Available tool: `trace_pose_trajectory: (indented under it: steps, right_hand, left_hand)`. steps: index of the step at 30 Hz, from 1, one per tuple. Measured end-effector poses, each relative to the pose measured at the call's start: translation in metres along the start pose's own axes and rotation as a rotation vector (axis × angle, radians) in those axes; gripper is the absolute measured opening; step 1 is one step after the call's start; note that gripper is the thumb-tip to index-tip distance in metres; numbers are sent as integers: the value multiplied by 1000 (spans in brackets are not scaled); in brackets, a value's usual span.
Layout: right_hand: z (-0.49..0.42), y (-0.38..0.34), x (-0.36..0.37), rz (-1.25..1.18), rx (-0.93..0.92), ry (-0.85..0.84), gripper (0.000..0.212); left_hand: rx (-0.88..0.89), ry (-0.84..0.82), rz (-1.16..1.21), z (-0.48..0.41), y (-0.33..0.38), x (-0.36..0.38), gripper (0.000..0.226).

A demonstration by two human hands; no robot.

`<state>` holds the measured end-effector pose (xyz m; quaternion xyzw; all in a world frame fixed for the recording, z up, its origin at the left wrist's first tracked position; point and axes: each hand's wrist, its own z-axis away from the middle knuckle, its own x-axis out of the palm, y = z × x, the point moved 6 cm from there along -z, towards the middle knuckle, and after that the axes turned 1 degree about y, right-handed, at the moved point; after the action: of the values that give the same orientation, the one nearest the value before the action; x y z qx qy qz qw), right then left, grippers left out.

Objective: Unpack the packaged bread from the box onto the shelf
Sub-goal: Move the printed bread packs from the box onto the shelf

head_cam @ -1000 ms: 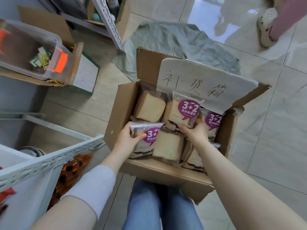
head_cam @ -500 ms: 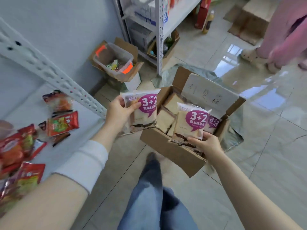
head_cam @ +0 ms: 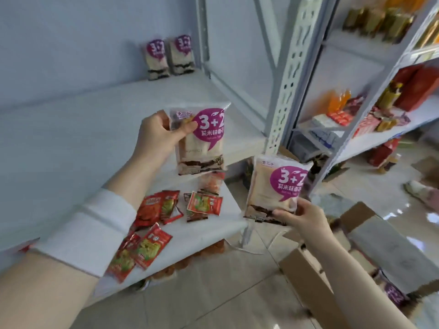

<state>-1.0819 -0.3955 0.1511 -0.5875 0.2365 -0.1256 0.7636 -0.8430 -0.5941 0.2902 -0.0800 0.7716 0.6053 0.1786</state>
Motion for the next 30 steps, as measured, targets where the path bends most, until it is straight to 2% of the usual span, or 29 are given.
trace_pose_trajectory:
  steps: [4,8,13,22,30]
  right_hand:
    - [-39,-56,78,23,-97,-83,22]
    - [-96,-96,127,51,-136,-111,21]
    - [-207,-144,172,10,-184,-140,19]
    - [-440,-197,240,66,-217,-153,19]
    - [-524,-221,266,148,-285,-180,30]
  left_hand:
    - [1,91,20,-48,-26,-80,47]
    - [-18,137,71,-98,-57,-113,53]
    - [-29,143,112,-186,-80,-99,19]
    - [-101,184,215,-375,-141,-48,17]
    - [-54,294,154,-436,-158,-37,20]
